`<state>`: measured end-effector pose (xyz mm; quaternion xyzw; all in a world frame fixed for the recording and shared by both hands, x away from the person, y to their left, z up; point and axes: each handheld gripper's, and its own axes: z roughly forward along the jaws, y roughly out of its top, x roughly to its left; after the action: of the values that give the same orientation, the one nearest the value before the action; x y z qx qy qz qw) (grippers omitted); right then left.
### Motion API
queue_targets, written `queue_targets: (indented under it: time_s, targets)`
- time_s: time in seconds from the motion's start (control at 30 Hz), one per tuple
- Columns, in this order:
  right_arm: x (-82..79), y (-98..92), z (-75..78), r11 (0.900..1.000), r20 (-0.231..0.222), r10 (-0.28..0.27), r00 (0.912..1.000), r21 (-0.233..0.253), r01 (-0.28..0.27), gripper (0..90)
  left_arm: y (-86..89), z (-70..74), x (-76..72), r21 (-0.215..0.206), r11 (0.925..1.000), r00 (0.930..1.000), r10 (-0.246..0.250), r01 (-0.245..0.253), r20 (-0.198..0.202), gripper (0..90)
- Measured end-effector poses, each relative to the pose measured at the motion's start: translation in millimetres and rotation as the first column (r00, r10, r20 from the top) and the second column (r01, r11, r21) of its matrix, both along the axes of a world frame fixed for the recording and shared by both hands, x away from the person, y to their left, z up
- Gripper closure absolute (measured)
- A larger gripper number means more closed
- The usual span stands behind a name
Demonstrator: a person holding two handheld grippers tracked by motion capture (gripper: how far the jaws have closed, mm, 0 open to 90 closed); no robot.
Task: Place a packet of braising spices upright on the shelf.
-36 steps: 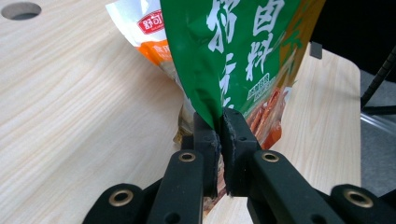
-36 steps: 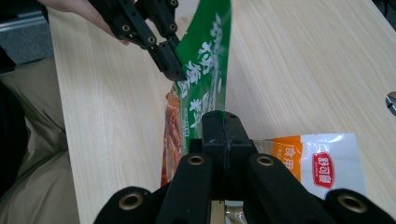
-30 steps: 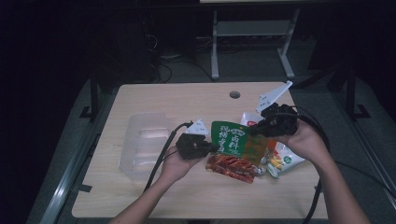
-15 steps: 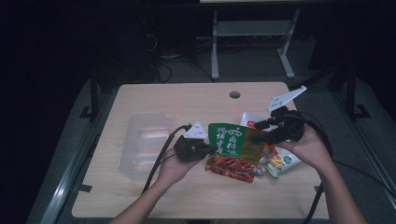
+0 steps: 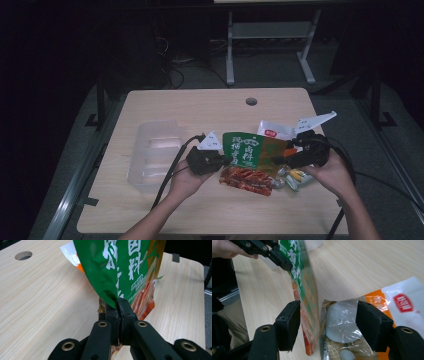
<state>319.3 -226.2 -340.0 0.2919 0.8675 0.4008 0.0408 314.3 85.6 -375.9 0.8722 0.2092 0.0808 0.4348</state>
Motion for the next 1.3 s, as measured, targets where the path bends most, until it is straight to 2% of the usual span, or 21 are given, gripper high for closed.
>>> queue_targets:
  time_s: [0.07,0.23,0.33,0.37,0.53,0.6,0.67,0.73,0.8,0.87,0.9,1.0,1.03,1.07,1.13,1.2,1.3]
  targets:
    - [-0.5,0.4,-2.2,1.000,-0.004,0.001,1.0000,0.000,-0.001,35.9,0.2,0.0,0.3,0.004,1.0000,1.0000,-0.001,0.001,0.000,88.1]
    - [-2.7,7.1,-20.1,1.000,-0.008,0.012,0.9999,0.014,-0.012,40.1,1.0,0.2,-0.2,0.010,0.9999,1.0000,-0.002,0.002,0.001,88.1]
    - [-5.0,10.5,-29.7,1.000,0.000,0.009,1.0000,0.026,-0.009,45.3,1.8,-0.6,-1.1,-0.002,1.0000,1.0000,0.003,-0.003,-0.007,88.1]
    - [-5.5,11.4,-33.4,1.000,-0.001,0.004,1.0000,0.030,-0.004,49.3,2.3,-0.3,-1.5,-0.001,1.0000,1.0000,0.002,-0.002,-0.009,88.0]
    - [-7.5,16.1,-45.0,0.998,-0.004,0.006,1.0000,0.070,-0.006,58.1,4.4,0.1,-3.5,0.012,0.9999,1.0000,-0.001,0.001,-0.002,88.0]
    - [-7.2,17.3,-46.6,0.997,-0.003,0.008,1.0000,0.077,-0.008,59.6,4.9,-0.8,-3.5,0.004,1.0000,1.0000,0.006,-0.006,-0.007,88.0]
    - [-6.9,19.9,-48.5,0.996,-0.003,0.018,0.9998,0.082,-0.018,65.6,5.8,-0.7,-3.4,0.008,1.0000,0.9999,0.006,-0.006,-0.010,87.9]
    - [-6.3,24.4,-51.2,0.994,-0.009,0.033,0.9994,0.107,-0.032,72.8,6.1,-0.8,-3.6,0.010,0.9999,0.9999,0.009,-0.009,-0.010,87.7]
    - [-6.1,25.3,-51.7,0.993,-0.006,0.034,0.9994,0.110,-0.033,74.5,7.5,-0.7,-3.8,0.020,0.9997,0.9999,0.011,-0.011,-0.005,87.7]
    - [-4.8,26.4,-53.2,0.991,-0.012,0.041,0.9991,0.127,-0.039,80.1,9.9,-0.6,-3.6,0.015,0.9998,0.9998,0.015,-0.015,-0.012,87.1]
    - [-4.3,26.8,-53.6,0.990,-0.020,0.046,0.9987,0.133,-0.043,83.0,11.0,-0.6,-3.5,0.011,0.9998,0.9997,0.019,-0.019,-0.013,86.4]
    - [-4.8,28.9,-52.8,0.990,-0.003,0.062,0.9981,0.128,-0.061,88.9,14.7,0.3,-4.8,0.019,0.9993,0.9995,0.032,-0.032,0.000,82.6]
    - [-5.0,29.7,-52.3,0.990,0.000,0.064,0.9979,0.124,-0.064,89.1,16.8,1.2,-5.3,0.025,0.9990,0.9993,0.036,-0.036,0.007,81.2]
    - [-5.1,30.3,-51.6,0.991,0.001,0.066,0.9978,0.120,-0.066,89.3,18.6,1.8,-6.4,0.010,0.9990,0.9991,0.042,-0.042,0.009,79.4]
    - [-5.0,30.4,-51.1,0.990,-0.004,0.068,0.9977,0.123,-0.067,89.5,24.0,5.4,-7.7,0.005,0.9986,0.9982,0.053,-0.053,0.026,70.8]
    - [-5.4,30.7,-50.3,0.990,-0.009,0.070,0.9975,0.123,-0.068,89.6,29.1,8.5,-8.9,-0.012,0.9982,0.9981,0.058,-0.058,0.018,66.9]
    - [-6.1,32.0,-47.3,0.991,-0.013,0.070,0.9974,0.114,-0.068,89.7,33.5,10.7,-11.5,-0.006,0.9979,0.9976,0.064,-0.064,0.026,62.9]
